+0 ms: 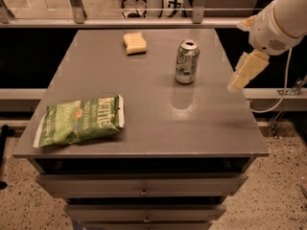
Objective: Knock 7up can over
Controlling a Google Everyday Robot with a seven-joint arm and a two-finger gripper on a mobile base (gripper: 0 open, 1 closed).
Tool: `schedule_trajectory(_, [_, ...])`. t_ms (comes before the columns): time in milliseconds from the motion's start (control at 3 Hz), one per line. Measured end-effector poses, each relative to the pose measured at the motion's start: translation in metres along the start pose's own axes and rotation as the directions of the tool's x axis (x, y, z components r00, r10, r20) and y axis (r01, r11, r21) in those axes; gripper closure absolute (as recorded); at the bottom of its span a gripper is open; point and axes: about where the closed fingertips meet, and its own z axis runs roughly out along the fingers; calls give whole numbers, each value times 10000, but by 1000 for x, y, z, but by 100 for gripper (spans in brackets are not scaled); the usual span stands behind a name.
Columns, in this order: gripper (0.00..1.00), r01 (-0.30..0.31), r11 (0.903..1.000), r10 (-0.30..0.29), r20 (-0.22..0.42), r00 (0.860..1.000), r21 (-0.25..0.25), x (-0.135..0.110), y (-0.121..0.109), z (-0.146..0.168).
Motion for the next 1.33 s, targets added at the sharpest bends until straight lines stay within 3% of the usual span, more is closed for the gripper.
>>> schedule_trajectory(333, [0, -450, 9990, 455, 1120, 9927, -71, -4, -25, 34])
schedule_trajectory(667, [0, -971, 9941, 1056, 2340, 9665, -478, -13, -37, 67])
schedule_trajectory(1000, [0, -1524, 9806, 1860, 3418, 9212, -1230, -22, -34, 97])
schedule_trajectory(1333, [0, -1729, 9663, 2385, 4112, 8798, -1905, -35, -22, 114])
